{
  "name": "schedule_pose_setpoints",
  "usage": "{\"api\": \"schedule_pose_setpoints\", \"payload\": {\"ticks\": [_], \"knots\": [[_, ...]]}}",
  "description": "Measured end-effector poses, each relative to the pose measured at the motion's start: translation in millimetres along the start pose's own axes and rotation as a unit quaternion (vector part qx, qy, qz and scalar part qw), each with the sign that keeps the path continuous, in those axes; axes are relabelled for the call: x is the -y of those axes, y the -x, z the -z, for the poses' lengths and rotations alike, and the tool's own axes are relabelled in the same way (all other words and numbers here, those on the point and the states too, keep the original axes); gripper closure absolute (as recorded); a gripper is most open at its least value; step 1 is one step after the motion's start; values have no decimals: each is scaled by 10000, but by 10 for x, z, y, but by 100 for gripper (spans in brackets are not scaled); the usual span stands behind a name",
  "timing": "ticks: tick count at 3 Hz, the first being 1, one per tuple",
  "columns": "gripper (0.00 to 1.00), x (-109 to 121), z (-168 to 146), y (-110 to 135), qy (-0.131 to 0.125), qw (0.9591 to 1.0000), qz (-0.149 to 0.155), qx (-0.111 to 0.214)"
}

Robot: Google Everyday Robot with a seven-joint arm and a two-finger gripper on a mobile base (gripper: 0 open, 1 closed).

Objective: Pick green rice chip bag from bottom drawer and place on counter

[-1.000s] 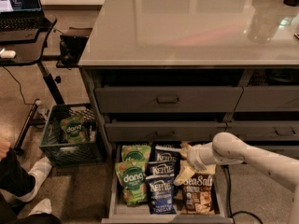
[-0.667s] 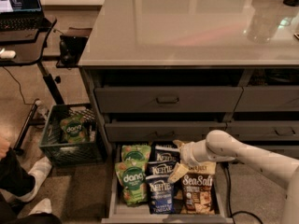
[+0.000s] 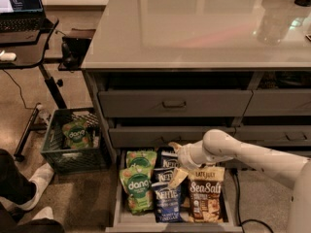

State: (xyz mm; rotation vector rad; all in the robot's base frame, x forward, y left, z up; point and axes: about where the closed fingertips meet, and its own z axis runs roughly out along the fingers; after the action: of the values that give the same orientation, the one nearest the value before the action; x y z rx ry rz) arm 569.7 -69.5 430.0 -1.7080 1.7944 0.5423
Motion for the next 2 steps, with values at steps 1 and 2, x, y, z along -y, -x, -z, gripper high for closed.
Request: {"api": "schedule_pose_setpoints", "payload": {"ticks": [1, 2], "knots": [[0, 0, -1, 0, 0, 10000, 0, 0], [0, 29, -151, 90, 69, 9999, 98, -57]]}}
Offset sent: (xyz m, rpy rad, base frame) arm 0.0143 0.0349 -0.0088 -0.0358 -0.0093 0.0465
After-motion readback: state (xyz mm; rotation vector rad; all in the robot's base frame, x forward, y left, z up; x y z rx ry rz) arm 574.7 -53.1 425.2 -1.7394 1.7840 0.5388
